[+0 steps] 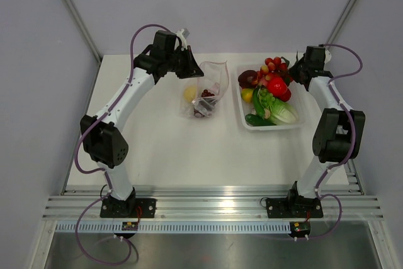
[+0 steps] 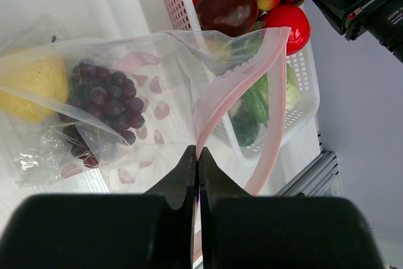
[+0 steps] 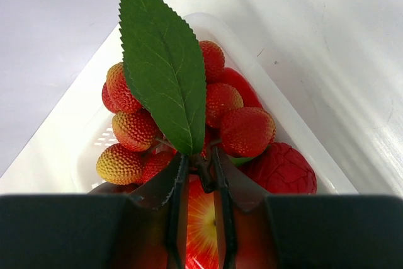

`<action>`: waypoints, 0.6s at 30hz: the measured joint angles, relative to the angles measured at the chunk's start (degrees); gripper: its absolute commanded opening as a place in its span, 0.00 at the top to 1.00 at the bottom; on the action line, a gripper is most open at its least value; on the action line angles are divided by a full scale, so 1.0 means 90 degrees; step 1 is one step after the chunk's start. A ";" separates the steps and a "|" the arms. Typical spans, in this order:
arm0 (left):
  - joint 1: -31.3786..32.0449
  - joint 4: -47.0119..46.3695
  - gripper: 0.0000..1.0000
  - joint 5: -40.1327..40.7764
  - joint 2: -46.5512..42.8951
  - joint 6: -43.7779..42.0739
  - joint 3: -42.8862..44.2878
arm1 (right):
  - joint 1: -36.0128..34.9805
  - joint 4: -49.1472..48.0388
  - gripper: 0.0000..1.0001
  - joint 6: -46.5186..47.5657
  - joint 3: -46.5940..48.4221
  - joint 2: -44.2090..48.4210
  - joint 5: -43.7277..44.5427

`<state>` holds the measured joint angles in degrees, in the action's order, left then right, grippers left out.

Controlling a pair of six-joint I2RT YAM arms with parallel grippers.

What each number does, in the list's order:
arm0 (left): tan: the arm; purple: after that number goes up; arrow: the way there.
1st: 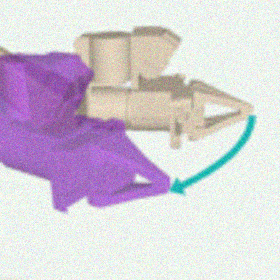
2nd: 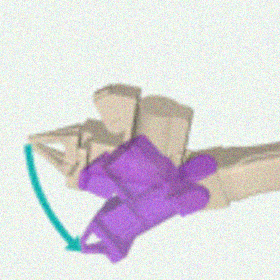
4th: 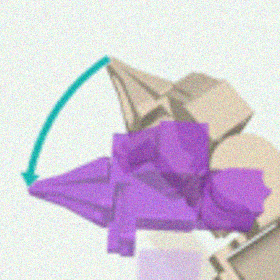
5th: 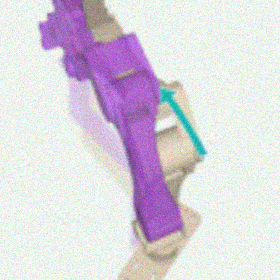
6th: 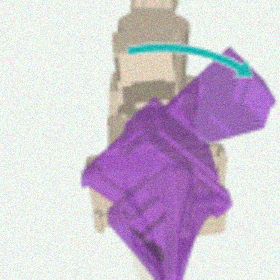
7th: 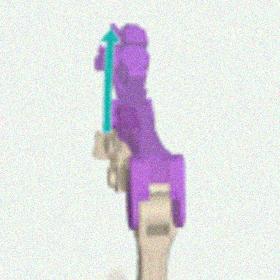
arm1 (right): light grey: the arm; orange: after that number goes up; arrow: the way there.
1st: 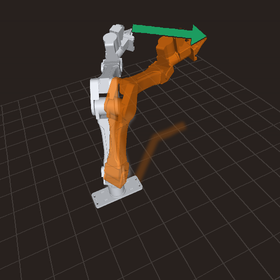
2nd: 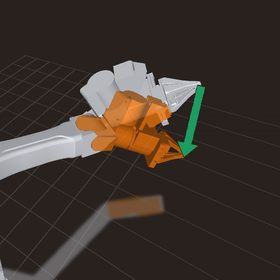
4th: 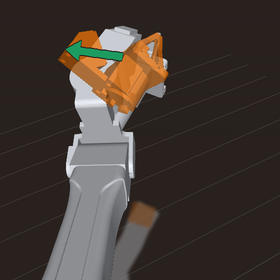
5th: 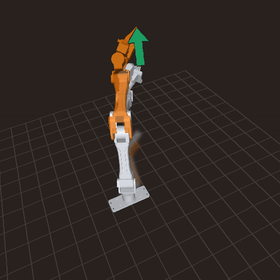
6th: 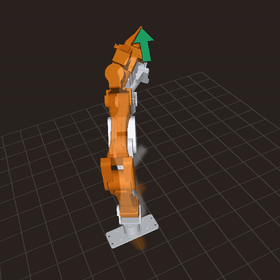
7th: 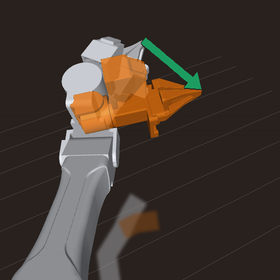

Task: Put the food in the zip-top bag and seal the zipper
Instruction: Pick up the fake fruit from the bin.

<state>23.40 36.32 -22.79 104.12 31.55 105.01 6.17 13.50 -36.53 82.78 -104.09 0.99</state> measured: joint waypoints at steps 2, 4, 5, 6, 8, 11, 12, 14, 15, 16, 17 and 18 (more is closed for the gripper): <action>0.0000 -0.0002 1.00 0.0000 0.0000 0.0000 0.0000 | 0.0000 -0.0002 1.00 0.0002 0.0000 0.0000 0.0000; 0.0000 -0.0002 1.00 0.0000 0.0000 0.0000 0.0000 | 0.0000 -0.0002 1.00 0.0005 0.0000 0.0012 0.0000; 0.0000 -0.0002 1.00 0.0000 0.0000 0.0000 0.0000 | 0.0000 -0.0007 1.00 0.0005 -0.0007 0.0024 -0.0002; 0.0000 -0.0002 1.00 0.0000 0.0000 0.0000 0.0000 | 0.0000 -0.0022 1.00 0.0005 -0.0024 0.0056 -0.0005; 0.0000 0.0000 1.00 -0.0002 0.0000 0.0000 0.0000 | 0.0000 -0.0032 1.00 0.0005 -0.0073 0.0160 -0.0010; 0.0000 -0.0002 1.00 -0.0017 0.0000 0.0000 0.0000 | 0.0000 -0.0044 1.00 0.0007 -0.0087 0.0374 -0.0017; 0.0000 -0.0002 1.00 -0.0027 0.0000 0.0002 0.0000 | 0.0000 -0.0046 1.00 0.0007 -0.0087 0.0442 -0.0019; 0.0000 0.0000 1.00 -0.0046 0.0000 0.0002 0.0000 | 0.0000 -0.0046 1.00 0.0007 -0.0085 0.0610 -0.0022; 0.0000 -0.0002 1.00 -0.0056 0.0000 0.0002 0.0000 | 0.0000 -0.0044 1.00 0.0010 -0.0073 0.0675 -0.0024; 0.0000 -0.0002 1.00 -0.0063 0.0000 0.0002 0.0000 | 0.0000 -0.0039 1.00 0.0010 -0.0046 0.0736 -0.0027; 0.0000 -0.0002 1.00 -0.0066 0.0000 0.0002 0.0000 | 0.0000 -0.0041 1.00 0.0010 -0.0010 0.0772 -0.0027; 0.0000 0.0000 1.00 -0.0068 0.0000 0.0002 0.0000 | 0.0000 -0.0041 1.00 0.0010 0.0041 0.0804 -0.0051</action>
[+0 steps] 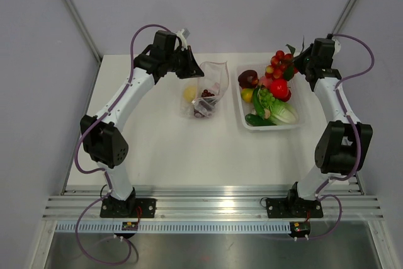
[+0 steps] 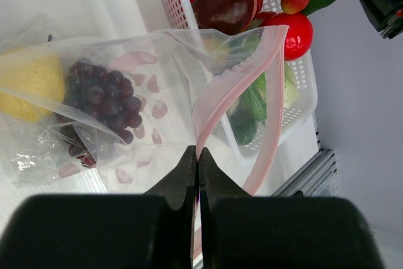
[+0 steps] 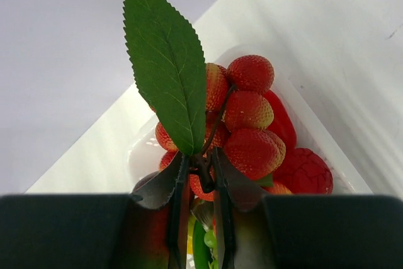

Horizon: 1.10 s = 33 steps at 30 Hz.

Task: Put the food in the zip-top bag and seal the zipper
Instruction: Pick up the fake fruit from the bin, then place the fake fruit in the zipper food storage bag.

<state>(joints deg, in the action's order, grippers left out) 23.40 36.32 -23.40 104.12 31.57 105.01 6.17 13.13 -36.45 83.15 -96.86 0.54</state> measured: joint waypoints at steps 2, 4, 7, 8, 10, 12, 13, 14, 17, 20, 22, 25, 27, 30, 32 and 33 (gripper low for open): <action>0.0000 -0.0002 1.00 -0.0005 0.0000 0.0002 0.0000 | 0.0000 -0.0002 1.00 -0.0002 0.0078 0.0053 -0.0051; 0.0000 0.0000 1.00 -0.0019 0.0000 0.0007 0.0000 | 0.0000 -0.0002 1.00 -0.0005 0.0092 0.0121 -0.0119; 0.0000 -0.0002 1.00 -0.0039 0.0000 0.0039 0.0000 | 0.0000 0.0002 1.00 -0.0005 0.0092 0.0211 -0.0194; 0.0000 -0.0002 1.00 -0.0044 0.0000 0.0044 0.0000 | 0.0000 0.0002 1.00 -0.0005 0.0092 0.0240 -0.0206; 0.0000 -0.0002 1.00 -0.0049 0.0000 0.0046 0.0000 | 0.0000 0.0002 1.00 -0.0005 0.0092 0.0313 -0.0245; 0.0000 -0.0002 1.00 -0.0049 0.0000 0.0049 0.0000 | 0.0000 0.0017 1.00 -0.0007 0.0107 0.0393 -0.0265; 0.0000 -0.0002 1.00 -0.0051 0.0000 0.0049 0.0000 | 0.0000 0.0063 1.00 -0.0007 0.0160 0.0425 -0.0284; 0.0000 -0.0005 1.00 -0.0051 0.0000 0.0049 -0.0002 | 0.0000 0.0090 1.00 -0.0005 0.0214 0.0442 -0.0299; 0.0000 -0.0029 1.00 -0.0053 0.0000 0.0053 -0.0032 | 0.0000 0.0202 1.00 -0.0005 0.0423 0.0549 -0.0362; 0.0002 -0.0046 1.00 -0.0061 0.0000 0.0085 -0.0068 | 0.0000 0.0374 1.00 -0.0005 0.0590 0.0731 -0.0500; 0.0019 -0.0063 1.00 -0.0061 0.0000 0.0121 -0.0068 | 0.0000 0.0515 1.00 -0.0005 0.0680 0.0935 -0.0675; 0.0019 -0.0238 1.00 -0.0058 -0.0012 0.0172 -0.0209 | -0.0005 0.0741 1.00 -0.0007 0.0702 0.1362 -0.1049; 0.0019 -0.0270 1.00 -0.0053 -0.0012 0.0185 -0.0284 | -0.0056 0.0886 1.00 -0.0007 0.0702 0.1717 -0.1343; 0.0019 -0.0287 1.00 -0.0051 -0.0012 0.0187 -0.0335 | -0.0333 0.1132 1.00 0.0032 0.0729 0.2215 -0.1668; 0.0019 -0.0338 1.00 -0.0049 -0.0019 0.0187 -0.0389 | -0.0646 0.1292 1.00 0.0078 0.0833 0.2414 -0.1853; 0.0022 -0.0364 1.00 -0.0046 -0.0027 0.0189 -0.0437 | -0.0874 0.1413 1.00 0.0102 0.0940 0.2460 -0.1870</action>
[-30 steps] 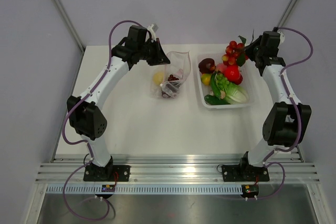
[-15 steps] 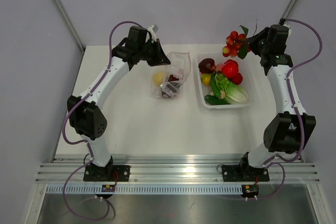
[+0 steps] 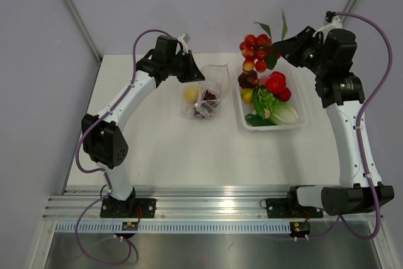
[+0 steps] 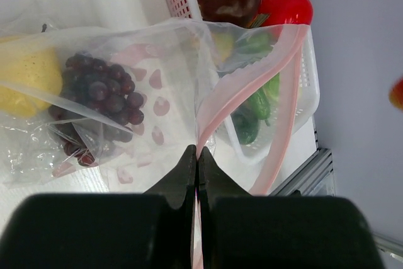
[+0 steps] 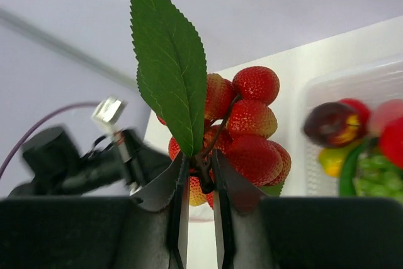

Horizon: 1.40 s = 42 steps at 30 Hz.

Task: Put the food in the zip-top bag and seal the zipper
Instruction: Place the fake fruit in the zipper food storage bag.

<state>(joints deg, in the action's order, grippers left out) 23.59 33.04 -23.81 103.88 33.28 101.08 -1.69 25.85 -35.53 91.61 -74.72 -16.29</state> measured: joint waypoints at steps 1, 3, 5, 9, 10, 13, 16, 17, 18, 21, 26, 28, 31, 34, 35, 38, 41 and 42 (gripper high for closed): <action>0.0005 -0.0017 1.00 0.0002 -0.0012 0.0002 -0.0056 | -0.0236 0.0073 1.00 0.0024 0.0112 0.0012 -0.0051; 0.0005 -0.0012 1.00 0.0007 -0.0036 0.0005 -0.0160 | -0.0678 0.0126 1.00 0.0068 0.0240 0.0012 -0.0158; 0.0005 -0.0007 1.00 0.0007 -0.0039 0.0015 -0.0194 | -0.1115 0.0172 1.00 0.0080 0.0265 0.0012 -0.0250; 0.0005 0.0019 1.00 0.0046 -0.0102 0.0022 -0.0204 | -0.1622 0.0282 1.00 0.0070 0.0260 -0.0034 -0.0323; 0.0010 0.0041 1.00 0.0070 -0.0134 0.0019 -0.0204 | -0.1683 0.0289 1.00 0.0066 0.0257 -0.0049 -0.0323; 0.0010 0.0070 1.00 0.0141 -0.0250 0.0022 -0.0204 | -0.1851 0.0277 1.00 0.0019 0.0158 -0.0117 -0.0318; 0.0010 0.0085 1.00 0.0170 -0.0352 0.0022 -0.0204 | -0.1977 0.0228 1.00 -0.0046 -0.0092 -0.0214 -0.0299; 0.0010 0.0085 1.00 0.0172 -0.0369 0.0022 -0.0204 | -0.2033 0.0216 1.00 -0.0063 -0.0197 -0.0265 -0.0279; 0.0010 0.0080 1.00 0.0172 -0.0374 0.0022 -0.0204 | -0.2074 0.0216 1.00 -0.0073 -0.0274 -0.0313 -0.0257; 0.0012 0.0102 1.00 0.0172 -0.0374 0.0027 -0.0204 | -0.2193 0.0270 1.00 -0.0102 -0.0486 -0.0585 -0.0114; 0.0049 0.0102 1.00 0.0160 -0.0374 0.0051 -0.0204 | -0.2266 0.0648 1.00 -0.0112 -0.0525 -0.1098 0.0420; 0.0061 0.0097 1.00 0.0134 -0.0374 0.0073 -0.0204 | -0.2356 0.0918 1.00 -0.0107 -0.0447 -0.1256 0.0765; 0.0085 0.0104 1.00 0.0087 -0.0374 0.0090 -0.0204 | -0.2628 0.1275 1.00 -0.0083 -0.0100 -0.1450 0.1277; 0.0134 0.0146 1.00 0.0061 -0.0374 0.0085 -0.0160 | -0.2907 0.1498 1.00 -0.0066 0.0447 -0.1608 0.1588; 0.0148 0.0151 1.00 0.0061 -0.0374 0.0085 -0.0143 | -0.2958 0.1518 1.00 -0.0063 0.0576 -0.1634 0.1605; 0.0177 0.0148 1.00 0.0058 -0.0374 0.0083 -0.0121 | -0.3014 0.1622 1.00 -0.0066 0.0935 -0.1666 0.1712; 0.0182 0.0155 1.00 0.0053 -0.0374 0.0078 -0.0121 | -0.3002 0.1729 1.00 -0.0085 0.1192 -0.1673 0.1817; 0.0182 0.0155 1.00 0.0053 -0.0374 0.0078 -0.0121 | -0.3002 0.1758 1.00 -0.0092 0.1268 -0.1678 0.1843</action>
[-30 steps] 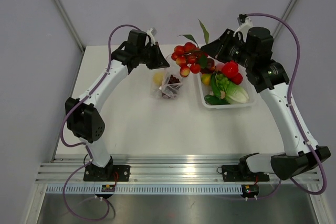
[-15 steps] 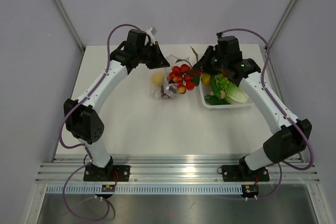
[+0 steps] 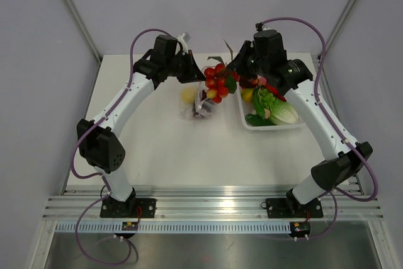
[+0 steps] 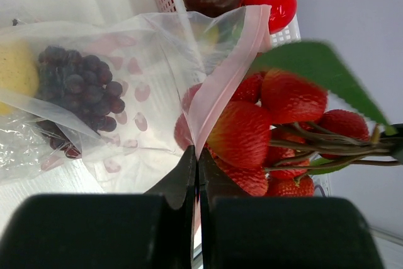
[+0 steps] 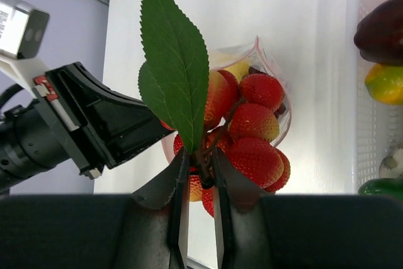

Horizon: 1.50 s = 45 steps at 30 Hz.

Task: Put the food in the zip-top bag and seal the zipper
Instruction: Place the fake fruit in the zipper food storage bag.

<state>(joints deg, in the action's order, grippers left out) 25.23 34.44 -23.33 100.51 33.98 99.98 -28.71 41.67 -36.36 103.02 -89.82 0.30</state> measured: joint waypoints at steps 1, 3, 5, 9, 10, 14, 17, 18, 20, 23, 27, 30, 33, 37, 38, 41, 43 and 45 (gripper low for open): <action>0.0000 0.0000 1.00 0.0000 0.0000 0.0000 0.0000 | 0.0000 0.0010 1.00 -0.0015 0.0068 -0.0012 0.0027; 0.0000 -0.0002 1.00 -0.0002 0.0000 -0.0002 0.0000 | 0.0000 0.0022 1.00 -0.0051 0.0233 -0.0078 0.0032; 0.0000 0.0000 1.00 -0.0005 0.0000 -0.0005 0.0000 | 0.0000 0.0019 1.00 -0.0114 0.0384 -0.0180 0.0029; 0.0000 0.0010 1.00 -0.0002 0.0000 -0.0041 0.0000 | 0.0000 0.0015 1.00 -0.0262 0.0498 -0.0406 0.0027; 0.0000 0.0015 1.00 0.0000 0.0000 -0.0061 0.0000 | 0.0000 0.0015 1.00 -0.0299 0.0517 -0.0474 0.0027; 0.0000 0.0019 1.00 0.0000 0.0000 -0.0112 0.0000 | 0.0000 0.0022 1.00 -0.0418 0.0580 -0.0726 0.0024; 0.0000 0.0024 1.00 0.0002 0.0000 -0.0136 0.0000 | 0.0000 0.0022 1.00 -0.0486 0.0588 -0.0814 0.0022; 0.0000 0.0024 1.00 0.0002 0.0000 -0.0146 0.0000 | 0.0000 0.0019 1.00 -0.0495 0.0590 -0.0821 0.0024; 0.0000 0.0032 1.00 0.0002 -0.0002 -0.0160 0.0000 | 0.0000 0.0024 1.00 -0.0503 0.0593 -0.0838 0.0039; 0.0000 0.0046 1.00 0.0002 -0.0002 -0.0165 0.0000 | 0.0000 0.0029 1.00 -0.0500 0.0593 -0.0862 0.0114; 0.0000 0.0053 1.00 -0.0007 -0.0005 -0.0163 0.0000 | 0.0000 0.0044 1.00 -0.0498 0.0525 -0.0945 0.0413; 0.0000 0.0051 1.00 -0.0058 -0.0010 -0.0158 0.0000 | 0.0000 0.0189 1.00 -0.0498 0.0495 -0.1120 0.0738; 0.0002 0.0046 1.00 -0.0104 -0.0032 -0.0155 -0.0010 | 0.0000 0.0376 1.00 -0.0505 0.0512 -0.1343 0.1032; 0.0007 0.0007 1.00 -0.0153 -0.0080 -0.0151 -0.0063 | 0.0000 0.0653 1.00 -0.0571 0.0714 -0.1528 0.1205; 0.0010 -0.0022 1.00 -0.0165 -0.0092 -0.0151 -0.0092 | 0.0000 0.0690 1.00 -0.0595 0.0758 -0.1528 0.1217; 0.0012 -0.0087 1.00 -0.0199 -0.0104 -0.0126 -0.0170 | 0.0000 0.0699 1.00 -0.0675 0.0891 -0.1508 0.1234; 0.0015 -0.0163 1.00 -0.0221 -0.0112 -0.0104 -0.0236 | 0.0000 0.0692 1.00 -0.0729 0.0886 -0.1445 0.1229; 0.0019 -0.0168 1.00 -0.0238 -0.0114 -0.0097 -0.0257 | 0.0000 0.0668 1.00 -0.0780 0.0857 -0.1333 0.1224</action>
<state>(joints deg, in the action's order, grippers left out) 25.41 32.93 -25.47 99.48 33.10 97.67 -28.71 47.68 -43.38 110.74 -101.82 11.31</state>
